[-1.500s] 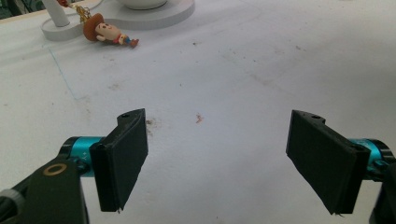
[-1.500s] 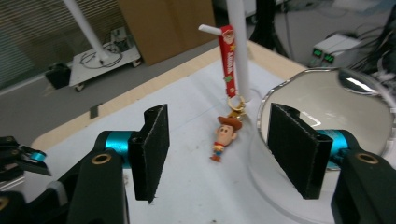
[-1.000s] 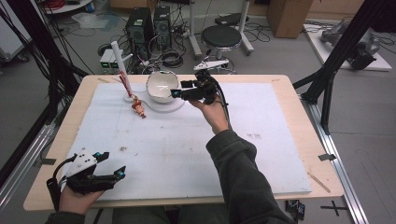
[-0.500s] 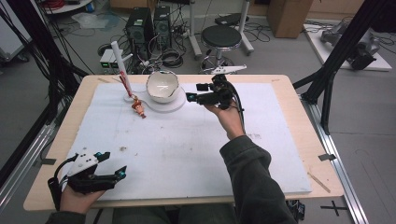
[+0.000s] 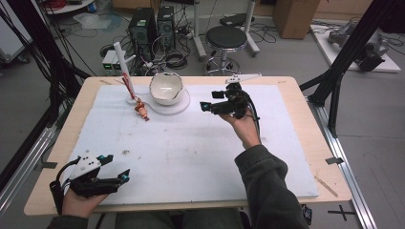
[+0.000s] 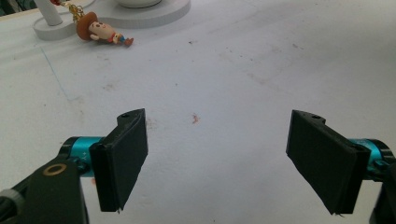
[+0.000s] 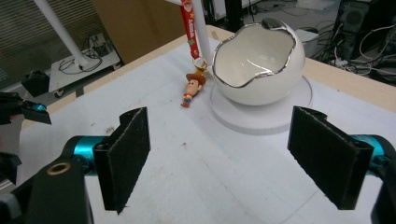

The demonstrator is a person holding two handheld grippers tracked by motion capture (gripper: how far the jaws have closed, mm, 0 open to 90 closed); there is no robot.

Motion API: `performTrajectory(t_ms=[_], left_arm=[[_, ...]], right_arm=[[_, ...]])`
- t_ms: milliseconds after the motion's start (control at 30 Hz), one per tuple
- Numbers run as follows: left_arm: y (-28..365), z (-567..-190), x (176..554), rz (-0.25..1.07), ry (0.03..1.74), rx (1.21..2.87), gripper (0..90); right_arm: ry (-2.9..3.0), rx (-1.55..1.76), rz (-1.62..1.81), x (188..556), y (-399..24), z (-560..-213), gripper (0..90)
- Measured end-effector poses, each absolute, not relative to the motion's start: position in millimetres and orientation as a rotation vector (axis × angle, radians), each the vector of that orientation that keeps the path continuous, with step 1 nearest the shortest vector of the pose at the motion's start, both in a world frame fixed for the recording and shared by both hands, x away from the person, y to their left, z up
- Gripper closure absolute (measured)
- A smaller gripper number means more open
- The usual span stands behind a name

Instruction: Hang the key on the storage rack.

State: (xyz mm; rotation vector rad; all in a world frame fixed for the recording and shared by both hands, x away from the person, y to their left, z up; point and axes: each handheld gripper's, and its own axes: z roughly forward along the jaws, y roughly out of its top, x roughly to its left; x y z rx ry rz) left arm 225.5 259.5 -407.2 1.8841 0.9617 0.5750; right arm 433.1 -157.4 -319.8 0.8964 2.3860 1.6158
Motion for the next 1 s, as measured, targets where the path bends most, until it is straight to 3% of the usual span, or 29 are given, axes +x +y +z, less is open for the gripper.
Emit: performTrajectory(t_ms=[1000], left_arm=[[257.5, -408.2, 225.9, 0.572, 0.962, 1.892, 21.0]], right_arm=[[2.323, 0.989, 1.546, 407.2, -213.1, -338.3, 12.4]])
